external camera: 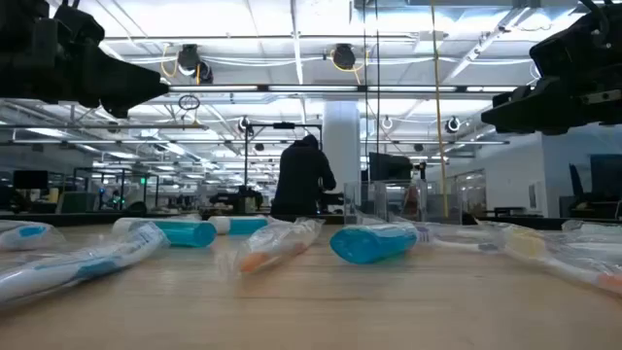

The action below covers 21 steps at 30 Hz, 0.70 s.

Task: Pick & Place toothbrushing station

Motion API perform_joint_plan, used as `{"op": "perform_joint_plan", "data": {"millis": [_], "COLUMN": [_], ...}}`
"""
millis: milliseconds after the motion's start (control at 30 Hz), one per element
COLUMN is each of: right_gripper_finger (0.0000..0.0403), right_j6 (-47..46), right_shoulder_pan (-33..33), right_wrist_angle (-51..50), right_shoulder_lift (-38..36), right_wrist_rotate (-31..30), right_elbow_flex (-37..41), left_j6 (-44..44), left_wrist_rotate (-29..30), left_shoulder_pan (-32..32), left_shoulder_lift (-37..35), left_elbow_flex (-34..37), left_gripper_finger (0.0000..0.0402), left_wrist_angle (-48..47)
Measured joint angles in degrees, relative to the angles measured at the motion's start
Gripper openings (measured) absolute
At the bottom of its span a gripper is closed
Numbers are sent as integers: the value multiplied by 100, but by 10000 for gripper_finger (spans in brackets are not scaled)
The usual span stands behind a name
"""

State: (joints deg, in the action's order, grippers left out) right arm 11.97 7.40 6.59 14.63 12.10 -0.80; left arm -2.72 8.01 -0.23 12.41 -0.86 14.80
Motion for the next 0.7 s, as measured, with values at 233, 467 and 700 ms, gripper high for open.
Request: {"op": "perform_joint_plan", "data": {"millis": [233, 467, 700], "right_gripper_finger": [0, 0, 0], "right_j6": [9, -1120, -1122], "right_shoulder_pan": [0, -2, -2], "right_wrist_angle": [-1, 478, 1247], "right_shoulder_lift": [1, 1, 2], "right_wrist_rotate": [0, 11, 9], "right_elbow_flex": [1, 1, 2], "left_j6": [0, 472, 323], "left_wrist_rotate": [-1, -5, -2], "left_shoulder_pan": [-2, -1, -2], "left_shoulder_lift": [1, 0, 2], "left_elbow_flex": [-2, 0, 0], "left_gripper_finger": [186, 186, 186], "left_wrist_angle": [-1, 2, 33]}}
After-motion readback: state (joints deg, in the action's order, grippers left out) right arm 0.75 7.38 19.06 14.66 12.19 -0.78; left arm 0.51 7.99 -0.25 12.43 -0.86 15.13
